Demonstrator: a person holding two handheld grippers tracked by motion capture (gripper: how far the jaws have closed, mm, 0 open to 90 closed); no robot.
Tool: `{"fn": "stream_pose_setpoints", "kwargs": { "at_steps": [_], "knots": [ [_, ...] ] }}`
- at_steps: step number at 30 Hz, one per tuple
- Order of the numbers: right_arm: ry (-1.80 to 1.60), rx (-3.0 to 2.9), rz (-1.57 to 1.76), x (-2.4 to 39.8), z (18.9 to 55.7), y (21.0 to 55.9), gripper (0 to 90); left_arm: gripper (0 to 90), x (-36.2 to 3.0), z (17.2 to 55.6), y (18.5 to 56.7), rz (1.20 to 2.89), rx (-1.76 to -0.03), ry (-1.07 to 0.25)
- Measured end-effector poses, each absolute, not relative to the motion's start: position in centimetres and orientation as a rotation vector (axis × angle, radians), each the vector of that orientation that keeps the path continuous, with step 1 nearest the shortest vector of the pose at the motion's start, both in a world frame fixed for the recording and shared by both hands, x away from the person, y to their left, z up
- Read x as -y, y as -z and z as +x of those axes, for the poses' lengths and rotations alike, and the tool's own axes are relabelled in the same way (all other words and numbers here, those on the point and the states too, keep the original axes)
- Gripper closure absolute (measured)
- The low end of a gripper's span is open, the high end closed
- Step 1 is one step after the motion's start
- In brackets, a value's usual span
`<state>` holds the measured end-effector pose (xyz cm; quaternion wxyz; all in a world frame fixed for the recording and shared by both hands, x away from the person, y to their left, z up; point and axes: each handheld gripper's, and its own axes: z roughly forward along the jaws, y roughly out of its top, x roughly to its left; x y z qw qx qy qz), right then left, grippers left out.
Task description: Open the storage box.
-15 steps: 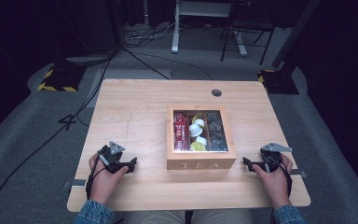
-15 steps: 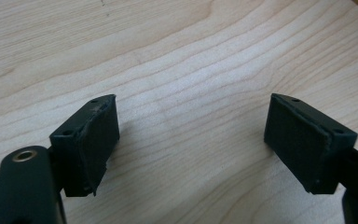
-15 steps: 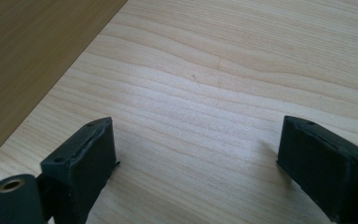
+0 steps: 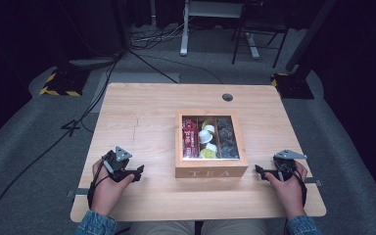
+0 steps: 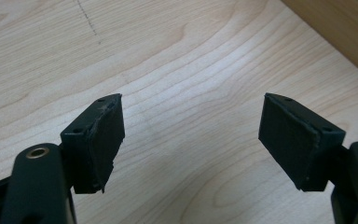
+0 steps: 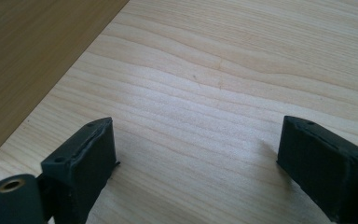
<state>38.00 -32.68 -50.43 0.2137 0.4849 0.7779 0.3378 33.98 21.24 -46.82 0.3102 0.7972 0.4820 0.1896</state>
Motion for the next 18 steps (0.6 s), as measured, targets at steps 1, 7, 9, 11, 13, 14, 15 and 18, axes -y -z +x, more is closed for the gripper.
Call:
{"fn": "stream_pose_setpoints", "kwargs": {
  "at_steps": [1, 7, 9, 11, 13, 14, 15, 18],
  "knots": [
    [-0.937, -2.159, 1.346, 32.7, 38.0, 50.4, 11.1, 22.9, -21.1, 33.9, 46.6, 2.109, -1.267, -0.5],
    [-0.937, -2.158, 1.346, 32.7, 38.0, 50.4, 11.1, 23.6, -20.4, 33.3, 45.3, 2.111, -1.24, -0.499],
    [-0.938, -2.159, 1.346, 32.7, 38.0, 50.4, 11.2, 24.0, -20.0, 33.2, 44.8, 2.114, -1.225, -0.501],
    [-0.938, -2.159, 1.346, 32.7, 38.0, 50.4, 11.1, 24.3, -19.6, 33.0, 44.4, 2.116, -1.205, -0.505],
    [-0.938, -2.158, 1.345, 32.7, 38.0, 50.4, 11.2, 24.3, -19.2, 32.8, 44.0, 2.114, -1.186, -0.504],
    [-0.939, -2.158, 1.346, 32.7, 38.0, 50.4, 11.2, 24.1, -19.0, 32.7, 43.8, 2.108, -1.182, -0.503],
    [-0.939, -2.158, 1.346, 32.7, 38.0, 50.4, 11.2, 22.7, -18.9, 32.6, 43.6, 2.103, -1.182, -0.504],
    [-0.938, -2.158, 1.346, 32.7, 38.0, 50.4, 11.2, 22.1, -18.6, 32.4, 43.1, 2.108, -1.154, -0.508]
  ]
}}
